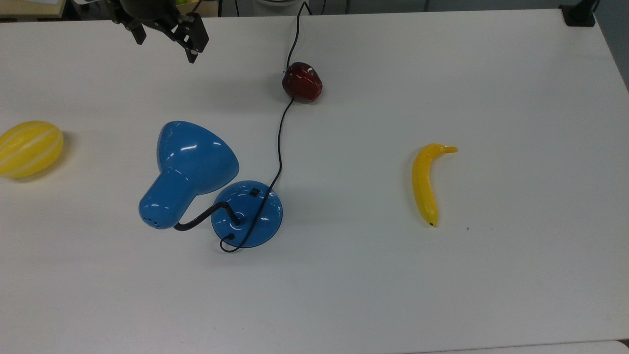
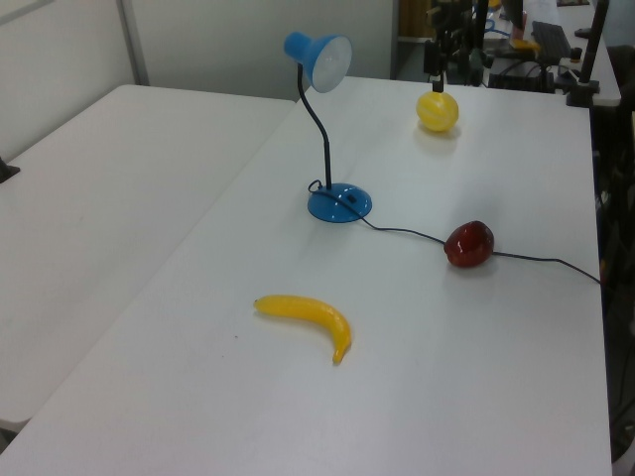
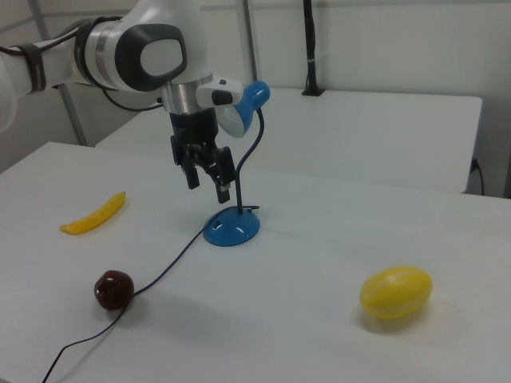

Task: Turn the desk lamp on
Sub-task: 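Move the gripper toward the blue lamp's round base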

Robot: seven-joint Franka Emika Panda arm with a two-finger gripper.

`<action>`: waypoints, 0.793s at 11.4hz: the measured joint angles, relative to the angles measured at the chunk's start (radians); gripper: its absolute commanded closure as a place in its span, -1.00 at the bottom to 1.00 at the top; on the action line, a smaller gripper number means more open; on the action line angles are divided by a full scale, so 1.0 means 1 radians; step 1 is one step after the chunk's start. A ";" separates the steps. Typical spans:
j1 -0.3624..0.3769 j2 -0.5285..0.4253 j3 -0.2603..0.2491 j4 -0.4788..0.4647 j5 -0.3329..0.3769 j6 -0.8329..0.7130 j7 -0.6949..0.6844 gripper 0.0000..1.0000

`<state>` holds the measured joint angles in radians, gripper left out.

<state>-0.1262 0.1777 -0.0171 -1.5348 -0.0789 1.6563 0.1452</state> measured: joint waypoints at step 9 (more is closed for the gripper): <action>0.000 -0.034 0.003 -0.053 0.134 0.161 0.071 -1.00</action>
<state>-0.1262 0.1438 -0.0140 -1.5882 0.0547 1.8175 0.2161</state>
